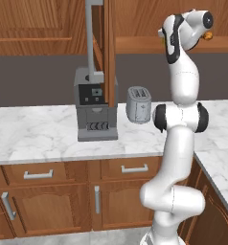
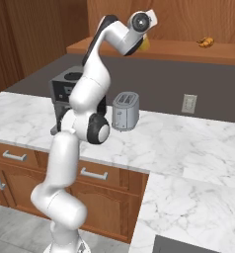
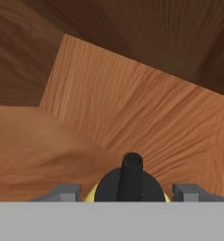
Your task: Pick the shaker and mustard from the counter and place them in the cabinet.
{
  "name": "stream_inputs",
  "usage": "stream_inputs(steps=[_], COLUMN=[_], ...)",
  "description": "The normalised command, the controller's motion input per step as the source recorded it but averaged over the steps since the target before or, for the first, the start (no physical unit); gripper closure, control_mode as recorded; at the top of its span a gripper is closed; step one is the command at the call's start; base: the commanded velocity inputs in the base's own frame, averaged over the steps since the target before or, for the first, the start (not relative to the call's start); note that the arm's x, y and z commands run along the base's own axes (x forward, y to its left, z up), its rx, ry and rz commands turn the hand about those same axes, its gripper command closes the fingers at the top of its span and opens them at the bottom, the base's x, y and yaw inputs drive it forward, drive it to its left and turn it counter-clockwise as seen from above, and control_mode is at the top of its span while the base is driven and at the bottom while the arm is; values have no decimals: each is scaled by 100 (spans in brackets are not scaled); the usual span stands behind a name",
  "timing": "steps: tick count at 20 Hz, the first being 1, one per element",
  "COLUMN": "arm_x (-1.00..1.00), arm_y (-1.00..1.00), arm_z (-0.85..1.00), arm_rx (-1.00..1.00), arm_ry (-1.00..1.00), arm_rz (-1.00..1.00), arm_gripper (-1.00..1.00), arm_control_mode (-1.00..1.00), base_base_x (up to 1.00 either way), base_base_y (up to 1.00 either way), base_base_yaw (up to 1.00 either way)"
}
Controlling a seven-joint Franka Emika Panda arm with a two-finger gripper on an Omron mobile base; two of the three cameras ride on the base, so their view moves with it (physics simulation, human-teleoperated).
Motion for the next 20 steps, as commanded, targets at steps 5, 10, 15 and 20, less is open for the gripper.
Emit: stream_inputs(steps=[5, 10, 15, 20], arm_x=[9, -12, 0, 41], arm_y=[-3, -19, -32, -37], arm_z=[-23, -4, -1, -1], arm_rx=[0, 0, 0, 0], arm_ry=[2, 0, 0, 0], arm_rz=[1, 0, 0, 0], arm_gripper=[-100, -100, -100, -100], arm_control_mode=[-100, -100, -100, -100], base_base_x=[0, 0, 0, 0], base_base_y=[0, 0, 0, 0], base_base_yaw=[0, 0, 0, 0])
